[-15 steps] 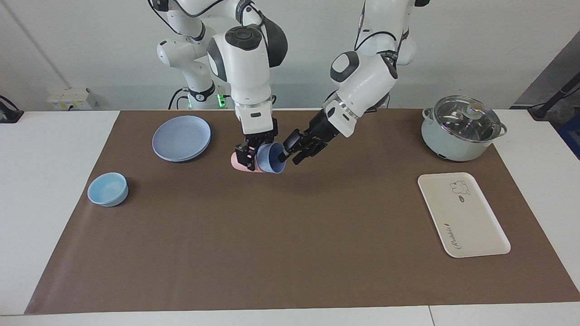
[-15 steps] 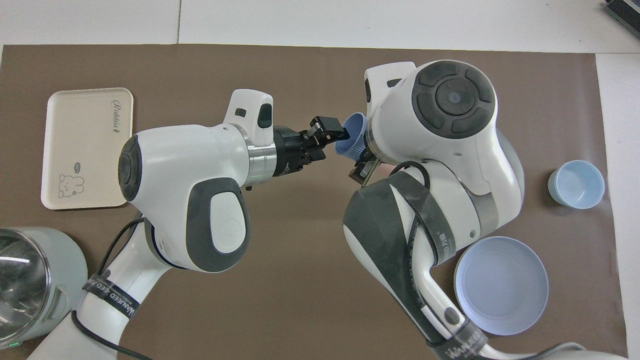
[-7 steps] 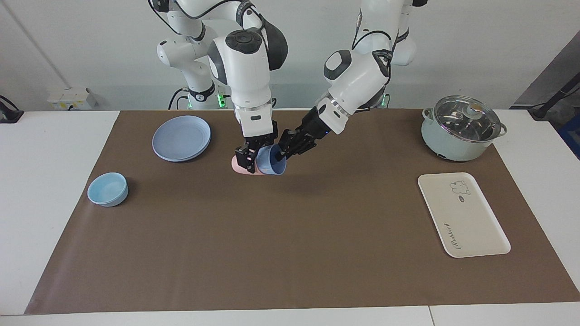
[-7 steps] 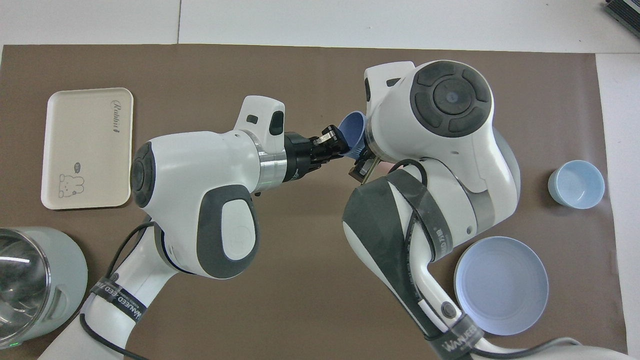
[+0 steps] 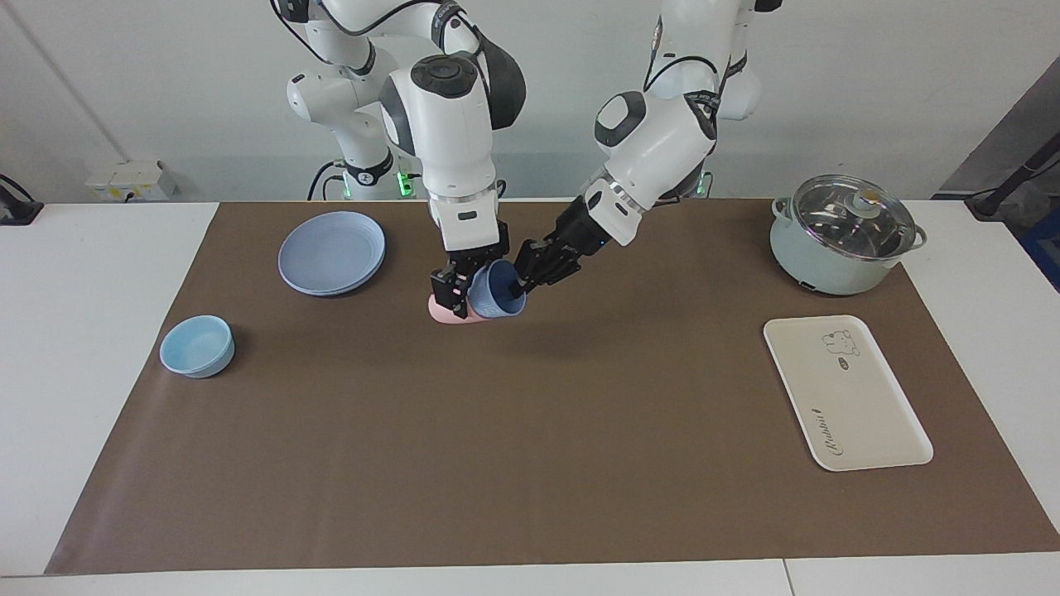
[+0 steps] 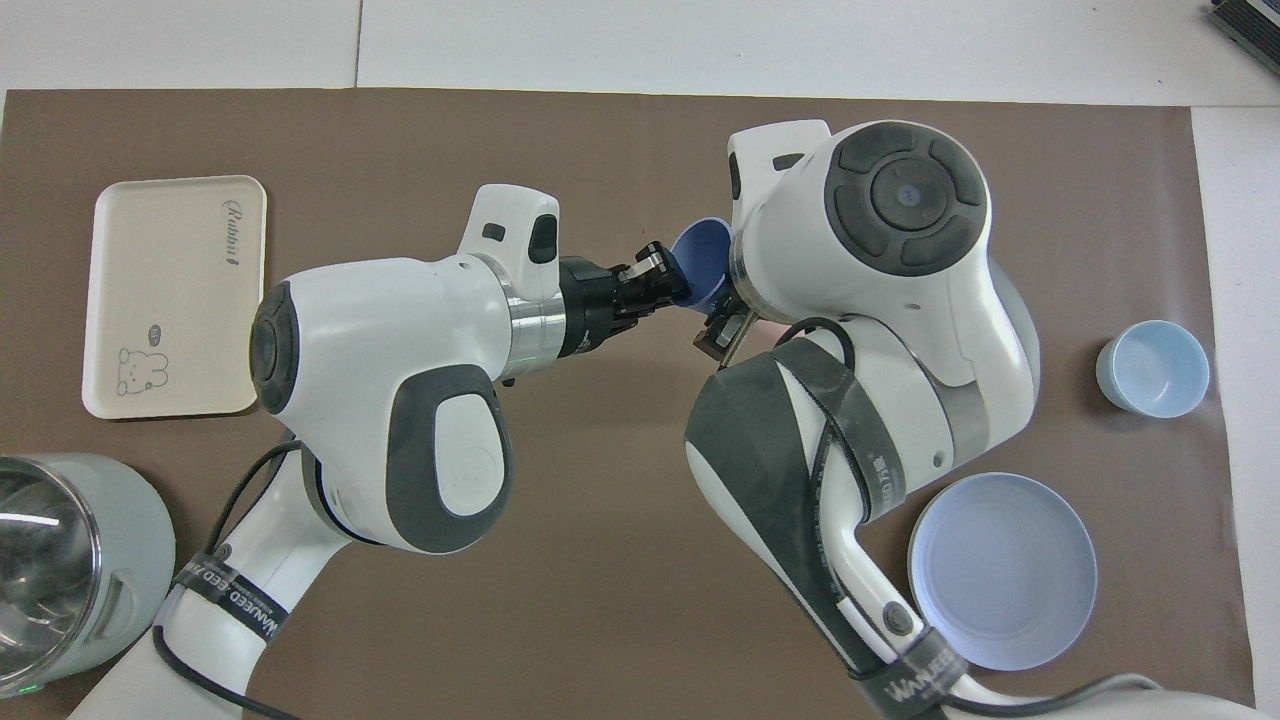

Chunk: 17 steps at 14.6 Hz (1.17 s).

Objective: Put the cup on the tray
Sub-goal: 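Pull the blue cup toward the tray while the right gripper returns the pink cup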

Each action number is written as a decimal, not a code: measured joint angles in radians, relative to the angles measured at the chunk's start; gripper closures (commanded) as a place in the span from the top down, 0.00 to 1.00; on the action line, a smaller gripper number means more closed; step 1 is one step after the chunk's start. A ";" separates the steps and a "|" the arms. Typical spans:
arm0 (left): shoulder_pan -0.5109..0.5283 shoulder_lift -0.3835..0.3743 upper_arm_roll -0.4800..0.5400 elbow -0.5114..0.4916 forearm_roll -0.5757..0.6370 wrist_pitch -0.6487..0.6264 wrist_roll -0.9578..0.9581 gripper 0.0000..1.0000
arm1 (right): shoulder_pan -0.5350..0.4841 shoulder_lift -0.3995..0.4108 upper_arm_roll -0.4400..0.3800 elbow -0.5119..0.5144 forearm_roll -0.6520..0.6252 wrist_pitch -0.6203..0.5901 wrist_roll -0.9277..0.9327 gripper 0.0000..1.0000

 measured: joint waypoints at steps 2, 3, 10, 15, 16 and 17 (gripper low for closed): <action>0.009 -0.002 0.013 0.021 0.000 -0.028 0.000 0.00 | -0.005 -0.001 -0.004 0.001 0.051 0.037 -0.019 0.00; 0.025 0.001 0.016 0.042 0.001 -0.067 0.000 0.00 | -0.008 -0.003 -0.004 0.003 0.072 0.056 -0.028 0.00; 0.165 0.026 0.017 0.271 0.133 -0.378 -0.056 0.00 | -0.023 -0.008 -0.001 0.007 0.129 0.090 -0.046 0.00; 0.289 0.016 0.020 0.316 0.346 -0.408 -0.058 0.00 | -0.044 -0.015 -0.002 0.012 0.173 0.097 -0.054 0.00; 0.326 0.014 0.020 0.317 0.413 -0.410 -0.050 0.00 | -0.060 -0.021 -0.002 0.014 0.209 0.100 -0.073 0.00; 0.363 0.012 0.020 0.317 0.463 -0.412 -0.032 0.00 | -0.086 -0.028 -0.002 0.014 0.255 0.105 -0.114 0.00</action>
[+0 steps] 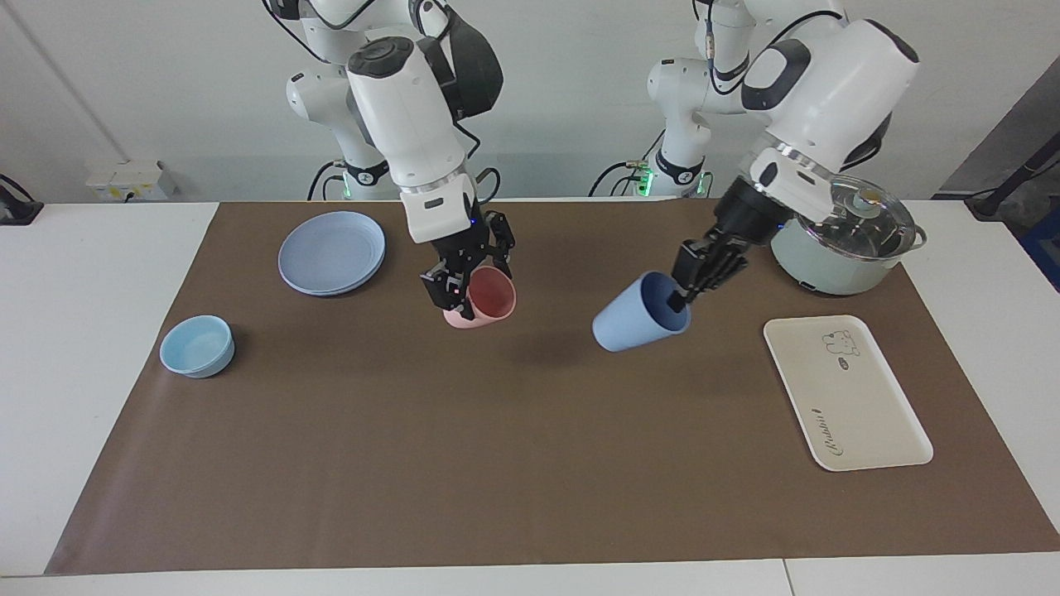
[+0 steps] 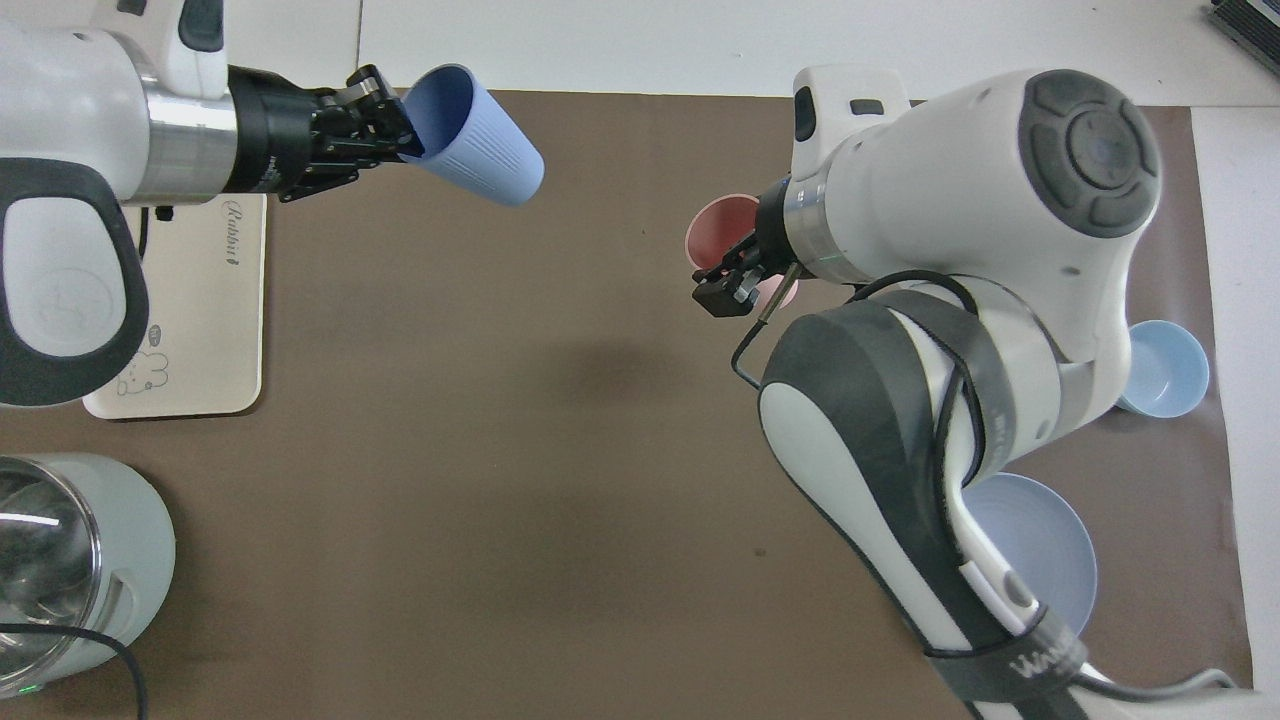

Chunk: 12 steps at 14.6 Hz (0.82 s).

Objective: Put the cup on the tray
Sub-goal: 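Pull the blue cup toward the tray while the right gripper returns the pink cup, then lower the blue cup onto the tray while the right gripper lowers the pink cup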

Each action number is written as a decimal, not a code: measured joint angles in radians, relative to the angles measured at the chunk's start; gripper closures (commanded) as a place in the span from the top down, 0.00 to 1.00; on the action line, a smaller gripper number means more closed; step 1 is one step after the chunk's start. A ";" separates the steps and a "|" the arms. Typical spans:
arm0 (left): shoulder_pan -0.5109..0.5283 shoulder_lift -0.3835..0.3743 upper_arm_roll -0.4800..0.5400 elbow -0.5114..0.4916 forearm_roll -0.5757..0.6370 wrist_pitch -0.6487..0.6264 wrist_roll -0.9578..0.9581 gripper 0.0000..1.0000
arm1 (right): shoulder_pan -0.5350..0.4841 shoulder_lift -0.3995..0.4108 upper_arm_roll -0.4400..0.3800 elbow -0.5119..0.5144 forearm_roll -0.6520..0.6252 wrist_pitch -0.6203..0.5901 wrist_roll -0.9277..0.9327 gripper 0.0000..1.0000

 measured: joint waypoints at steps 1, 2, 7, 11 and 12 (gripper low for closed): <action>0.038 0.000 0.001 0.000 0.035 -0.002 0.023 0.00 | -0.036 -0.005 -0.001 0.000 0.056 0.010 -0.054 0.00; 0.077 0.000 0.003 -0.001 0.064 -0.004 0.054 0.00 | -0.080 -0.007 -0.002 -0.002 0.117 0.020 -0.120 0.00; 0.286 -0.028 0.009 -0.093 0.095 0.002 0.426 0.00 | -0.307 -0.005 -0.007 -0.068 0.379 0.058 -0.446 0.00; 0.405 -0.075 0.009 -0.252 0.095 0.102 0.640 0.00 | -0.446 0.058 -0.008 -0.133 0.586 0.145 -0.708 0.00; 0.425 -0.075 0.009 -0.283 0.095 0.133 0.670 0.00 | -0.466 0.088 -0.008 -0.142 0.651 0.181 -0.759 0.00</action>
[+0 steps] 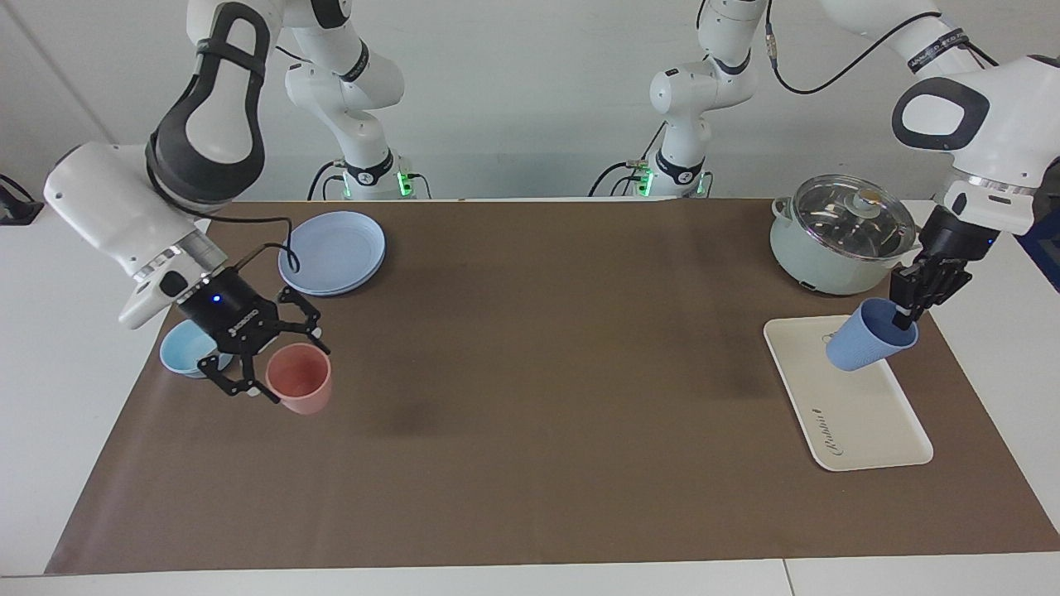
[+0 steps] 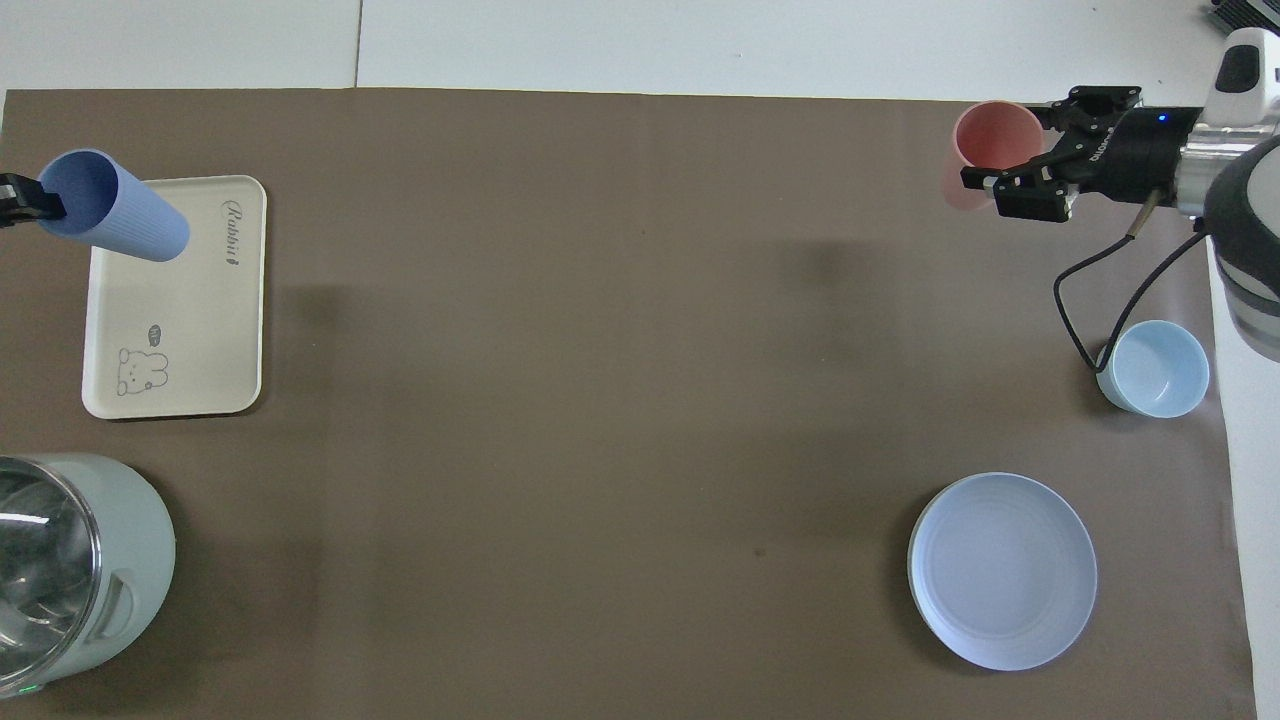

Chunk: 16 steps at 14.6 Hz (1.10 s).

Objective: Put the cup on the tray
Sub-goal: 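Lower the blue cup onto the tray while the right gripper lowers the pink cup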

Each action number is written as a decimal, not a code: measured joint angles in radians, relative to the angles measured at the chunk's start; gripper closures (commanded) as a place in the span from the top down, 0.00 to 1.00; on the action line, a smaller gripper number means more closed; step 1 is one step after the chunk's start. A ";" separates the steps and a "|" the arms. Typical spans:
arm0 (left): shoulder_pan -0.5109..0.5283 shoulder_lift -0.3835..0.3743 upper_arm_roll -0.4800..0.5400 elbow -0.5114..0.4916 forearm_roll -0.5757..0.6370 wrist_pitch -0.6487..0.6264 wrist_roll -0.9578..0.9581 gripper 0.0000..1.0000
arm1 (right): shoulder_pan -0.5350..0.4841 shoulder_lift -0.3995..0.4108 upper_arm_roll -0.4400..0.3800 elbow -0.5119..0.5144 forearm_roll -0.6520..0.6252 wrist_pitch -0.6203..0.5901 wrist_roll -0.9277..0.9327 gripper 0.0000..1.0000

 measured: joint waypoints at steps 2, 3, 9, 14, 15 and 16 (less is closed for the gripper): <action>0.025 0.007 -0.001 -0.072 0.000 0.105 0.034 0.00 | -0.020 0.057 0.000 -0.009 0.119 0.042 -0.082 0.00; 0.031 0.016 0.000 -0.109 0.000 0.164 0.050 0.00 | -0.023 0.076 0.000 -0.019 0.172 0.046 -0.125 0.00; 0.037 0.091 -0.006 -0.224 -0.045 0.363 0.072 0.00 | -0.043 0.105 0.000 -0.183 0.422 0.051 -0.487 0.00; 0.037 0.121 -0.007 -0.230 -0.084 0.412 0.072 0.35 | -0.066 0.104 0.000 -0.234 0.432 0.046 -0.517 0.00; 0.037 0.121 -0.007 -0.227 -0.094 0.416 0.072 0.47 | -0.067 0.103 0.000 -0.237 0.436 0.045 -0.524 0.00; 0.037 0.121 -0.007 -0.225 -0.098 0.416 0.072 0.57 | -0.067 0.101 0.000 -0.240 0.436 0.045 -0.529 0.00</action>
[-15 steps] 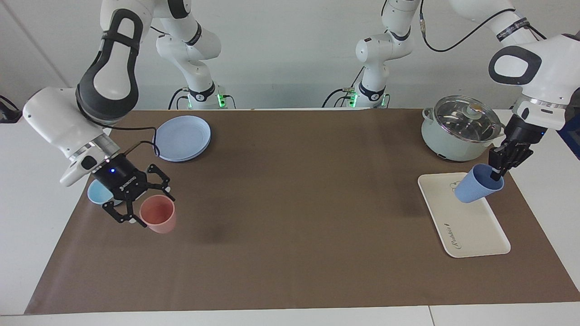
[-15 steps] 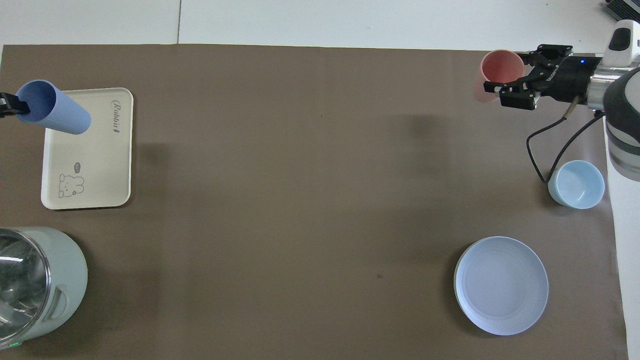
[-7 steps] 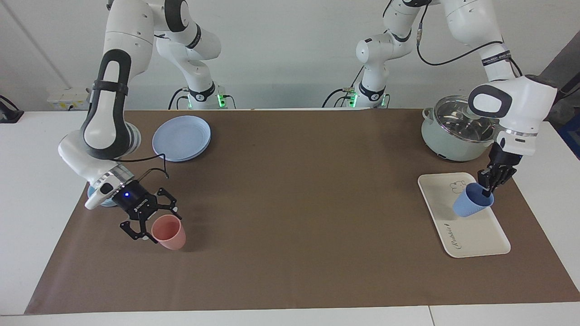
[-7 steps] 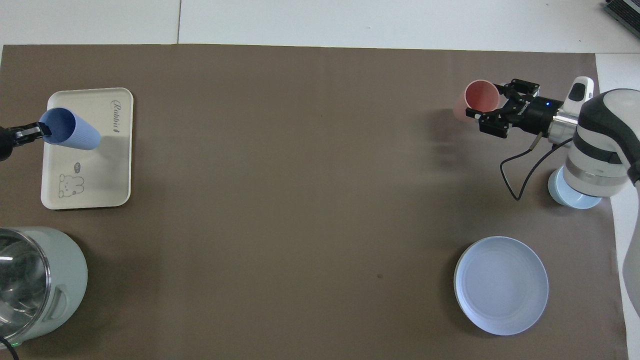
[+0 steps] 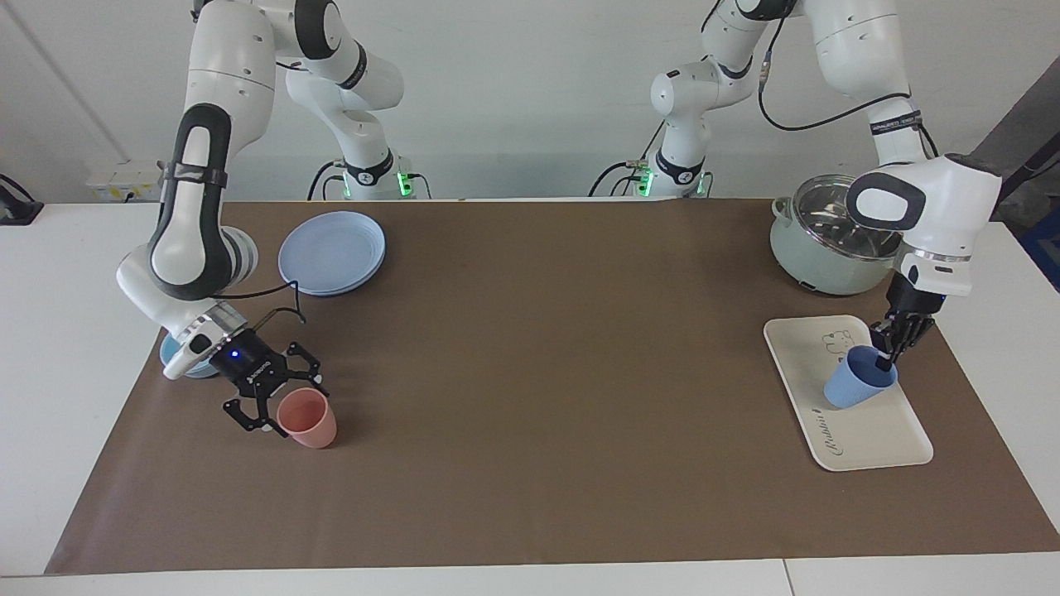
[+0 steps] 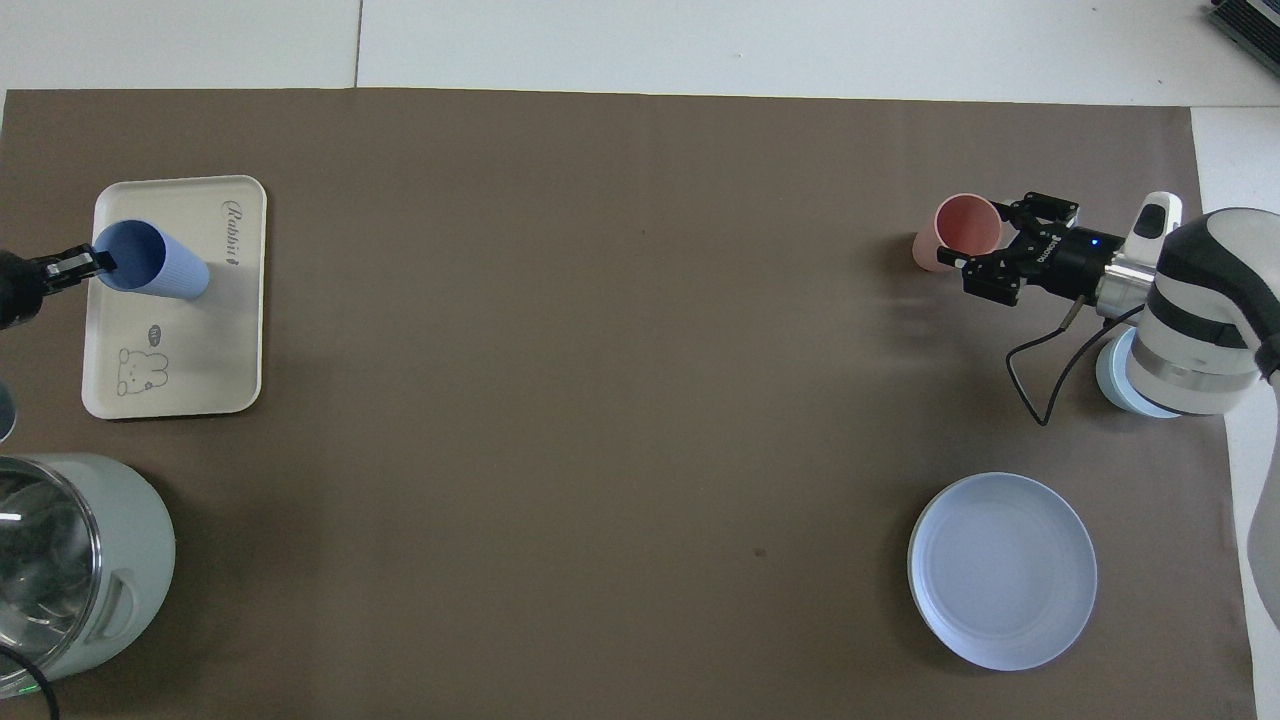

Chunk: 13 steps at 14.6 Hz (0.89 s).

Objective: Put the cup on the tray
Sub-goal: 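Lower the blue cup onto the tray while the right gripper lowers the pink cup, then open the right gripper and withdraw it from the pink cup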

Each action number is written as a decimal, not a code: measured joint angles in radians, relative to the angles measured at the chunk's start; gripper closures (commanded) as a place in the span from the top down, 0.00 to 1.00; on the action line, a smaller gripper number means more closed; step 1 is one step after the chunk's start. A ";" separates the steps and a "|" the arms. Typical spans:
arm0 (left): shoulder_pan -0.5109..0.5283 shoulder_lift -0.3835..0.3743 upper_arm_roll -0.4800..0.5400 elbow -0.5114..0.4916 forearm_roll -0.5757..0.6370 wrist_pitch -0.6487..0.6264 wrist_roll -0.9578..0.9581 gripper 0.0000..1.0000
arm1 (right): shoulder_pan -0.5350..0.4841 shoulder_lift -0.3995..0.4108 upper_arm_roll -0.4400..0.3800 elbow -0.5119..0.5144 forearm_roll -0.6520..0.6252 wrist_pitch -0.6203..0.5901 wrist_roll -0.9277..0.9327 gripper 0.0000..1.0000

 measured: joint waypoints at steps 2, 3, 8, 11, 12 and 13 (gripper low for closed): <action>0.000 0.000 -0.001 0.006 -0.002 0.000 0.000 0.68 | 0.000 -0.002 0.000 -0.003 0.000 0.000 -0.003 0.94; 0.000 0.000 -0.002 0.011 -0.002 0.000 0.000 0.75 | 0.000 -0.002 0.000 -0.003 0.000 0.000 -0.005 1.00; 0.002 0.001 0.000 0.156 -0.003 -0.275 0.000 0.86 | 0.003 -0.051 0.002 0.002 0.001 0.000 -0.002 1.00; 0.011 0.002 0.013 0.356 0.059 -0.604 0.001 0.92 | 0.004 -0.129 0.002 0.000 -0.016 0.000 0.023 1.00; 0.011 0.002 0.012 0.415 0.109 -0.694 0.000 0.93 | 0.004 -0.159 0.001 0.000 -0.068 0.000 0.043 1.00; 0.008 0.002 0.008 0.464 0.161 -0.782 0.001 0.94 | 0.003 -0.189 0.001 0.001 -0.147 0.000 0.089 1.00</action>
